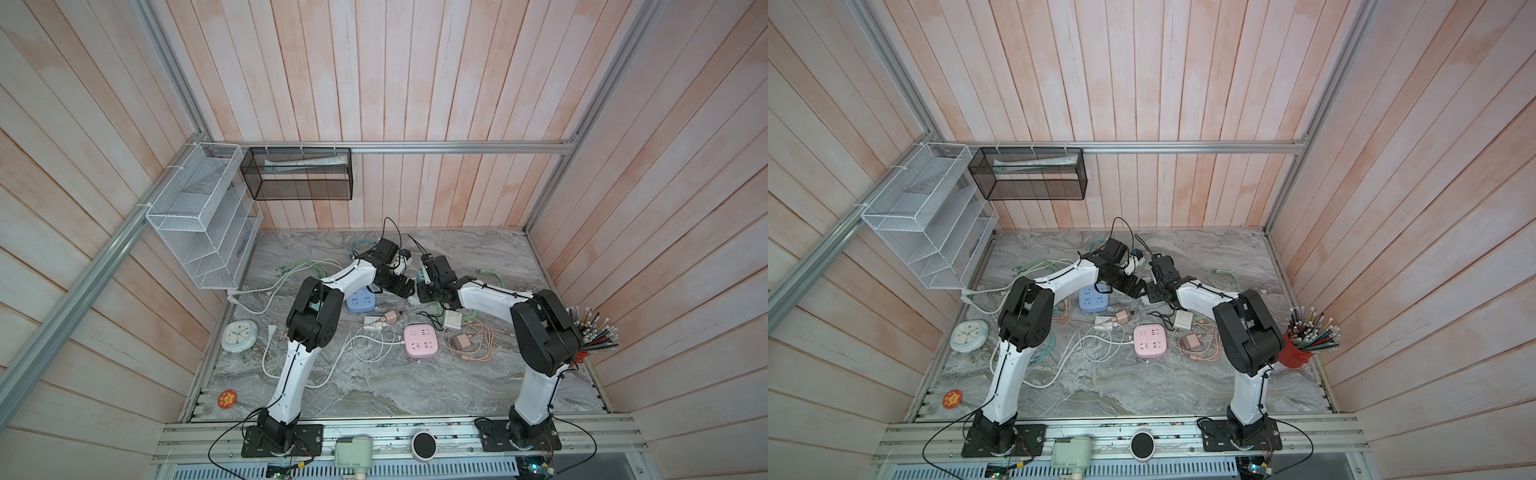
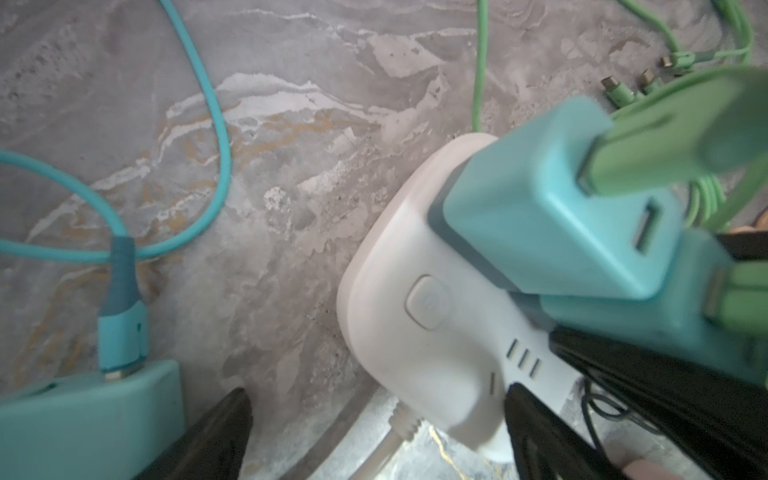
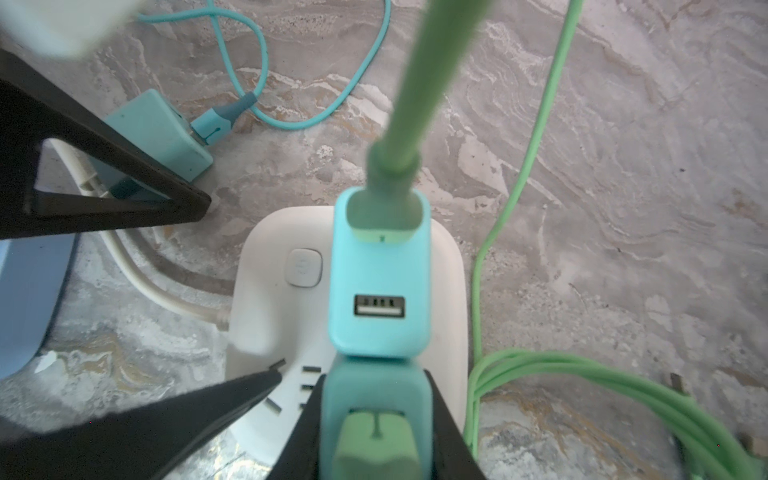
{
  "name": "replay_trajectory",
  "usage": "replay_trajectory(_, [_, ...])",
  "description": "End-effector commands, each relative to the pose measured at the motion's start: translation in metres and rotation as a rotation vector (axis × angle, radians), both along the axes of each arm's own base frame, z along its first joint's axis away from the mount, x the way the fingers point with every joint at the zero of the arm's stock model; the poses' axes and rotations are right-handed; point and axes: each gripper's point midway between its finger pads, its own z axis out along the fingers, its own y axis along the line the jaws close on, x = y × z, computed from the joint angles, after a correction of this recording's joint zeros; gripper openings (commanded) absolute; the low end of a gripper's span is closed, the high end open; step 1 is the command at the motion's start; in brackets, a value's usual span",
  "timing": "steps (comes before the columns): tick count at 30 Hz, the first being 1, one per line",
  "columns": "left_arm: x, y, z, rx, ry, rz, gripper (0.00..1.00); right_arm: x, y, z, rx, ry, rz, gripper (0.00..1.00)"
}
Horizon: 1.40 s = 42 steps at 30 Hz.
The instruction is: Pull the plug off the socket
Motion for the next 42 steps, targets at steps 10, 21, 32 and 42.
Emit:
replay_trajectory(10, [-0.019, 0.021, -0.051, 0.169, 0.096, 0.026, 0.93, 0.009, 0.006, 0.037, 0.038, -0.066, 0.001, 0.0])
replay_trajectory(21, [-0.021, 0.028, -0.062, 0.22, 0.104, 0.042, 0.92, 0.013, 0.007, 0.057, 0.048, -0.098, -0.002, 0.0])
replay_trajectory(32, [-0.021, 0.027, -0.063, 0.225, 0.105, 0.047, 0.93, 0.014, 0.009, 0.047, 0.045, -0.067, 0.003, 0.0])
replay_trajectory(42, [-0.02, 0.022, -0.068, 0.231, 0.133, 0.047, 0.93, 0.001, 0.013, 0.019, -0.053, -0.057, -0.023, 0.0])
